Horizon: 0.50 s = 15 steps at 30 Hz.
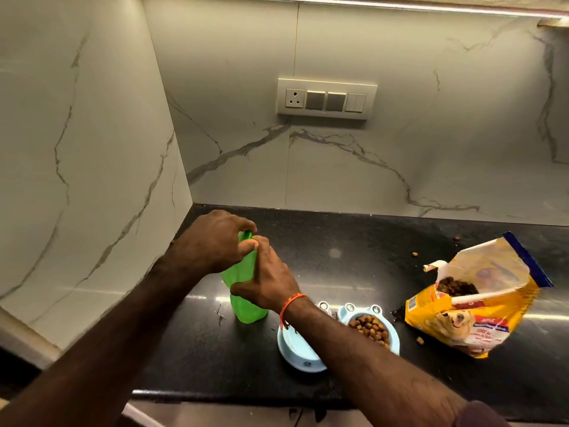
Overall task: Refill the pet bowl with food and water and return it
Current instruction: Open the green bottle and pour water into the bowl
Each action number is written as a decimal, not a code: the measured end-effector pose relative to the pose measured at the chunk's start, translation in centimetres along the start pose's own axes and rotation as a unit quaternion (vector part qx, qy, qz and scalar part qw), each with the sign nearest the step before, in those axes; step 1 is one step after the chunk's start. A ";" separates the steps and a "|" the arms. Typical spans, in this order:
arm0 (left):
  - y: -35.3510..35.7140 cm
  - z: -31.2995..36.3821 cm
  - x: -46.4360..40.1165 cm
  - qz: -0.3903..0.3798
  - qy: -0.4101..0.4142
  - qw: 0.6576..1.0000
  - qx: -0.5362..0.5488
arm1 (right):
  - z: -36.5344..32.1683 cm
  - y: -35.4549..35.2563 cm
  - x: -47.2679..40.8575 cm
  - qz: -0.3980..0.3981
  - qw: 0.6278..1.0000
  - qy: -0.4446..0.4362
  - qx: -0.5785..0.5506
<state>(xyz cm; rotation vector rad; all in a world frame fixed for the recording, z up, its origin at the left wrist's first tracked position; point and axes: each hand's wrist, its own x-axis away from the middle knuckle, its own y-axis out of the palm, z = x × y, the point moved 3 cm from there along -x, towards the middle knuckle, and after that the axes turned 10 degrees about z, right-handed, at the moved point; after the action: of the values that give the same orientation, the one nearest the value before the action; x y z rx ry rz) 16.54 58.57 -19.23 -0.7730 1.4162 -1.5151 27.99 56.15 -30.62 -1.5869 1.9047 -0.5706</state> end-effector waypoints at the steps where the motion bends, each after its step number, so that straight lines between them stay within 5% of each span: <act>1: 0.4 0.0 0.1 0.006 -0.010 1.000 0.004 | 0.1 0.0 -0.1 -0.005 1.000 0.002 -0.008; 11: 3.7 0.0 0.8 0.051 -0.027 0.998 0.031 | 4.1 -3.8 0.3 -0.064 0.998 0.023 0.010; 15: 2.6 1.0 2.8 0.281 0.057 0.956 0.065 | 7.5 -9.3 1.5 0.015 0.999 0.045 0.005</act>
<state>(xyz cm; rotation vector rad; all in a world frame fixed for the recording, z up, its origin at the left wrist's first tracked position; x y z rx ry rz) 16.82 55.79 -21.99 -0.1718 1.4460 -1.1985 39.66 53.15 -30.25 -1.5473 1.9855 -0.6478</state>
